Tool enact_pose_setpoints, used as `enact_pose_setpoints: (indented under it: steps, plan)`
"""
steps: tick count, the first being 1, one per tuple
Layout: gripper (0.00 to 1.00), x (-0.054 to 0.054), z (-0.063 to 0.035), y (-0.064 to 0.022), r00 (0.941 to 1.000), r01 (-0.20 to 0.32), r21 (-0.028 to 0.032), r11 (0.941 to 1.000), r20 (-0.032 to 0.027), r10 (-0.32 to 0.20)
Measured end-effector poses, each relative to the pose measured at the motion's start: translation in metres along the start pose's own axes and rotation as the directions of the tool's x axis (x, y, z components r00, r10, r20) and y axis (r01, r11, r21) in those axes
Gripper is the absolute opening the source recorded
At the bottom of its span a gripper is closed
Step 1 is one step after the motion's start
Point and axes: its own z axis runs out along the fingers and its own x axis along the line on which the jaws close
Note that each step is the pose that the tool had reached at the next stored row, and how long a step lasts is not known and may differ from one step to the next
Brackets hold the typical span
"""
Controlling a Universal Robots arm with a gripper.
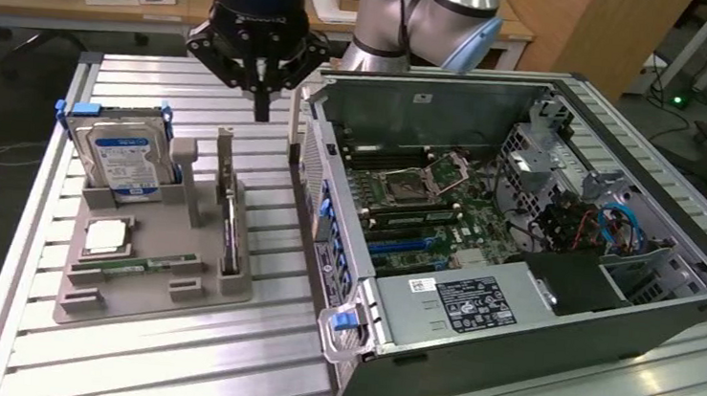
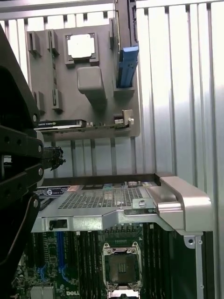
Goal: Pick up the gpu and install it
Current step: 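Reach for the gpu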
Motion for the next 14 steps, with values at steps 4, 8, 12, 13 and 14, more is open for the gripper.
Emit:
enact_pose_setpoints:
  steps: [4,8,12,13,14]
  plan:
    - [0.10,0.010,-0.0003,-0.0008,1.0000,0.000,0.0000,1.0000,0.0000,0.000]
    - [0.10,0.021,-0.0006,-0.0016,1.0000,0.000,0.0000,1.0000,-0.0001,0.000]
    - [0.10,0.032,-0.0008,-0.0025,1.0000,0.000,0.0000,1.0000,0.0000,0.000]
    - [0.10,0.034,-0.0009,-0.0027,1.0000,0.000,0.0000,1.0000,-0.0001,0.000]
    - [0.10,0.037,-0.0010,-0.0029,1.0000,0.000,0.0000,1.0000,0.0000,0.000]
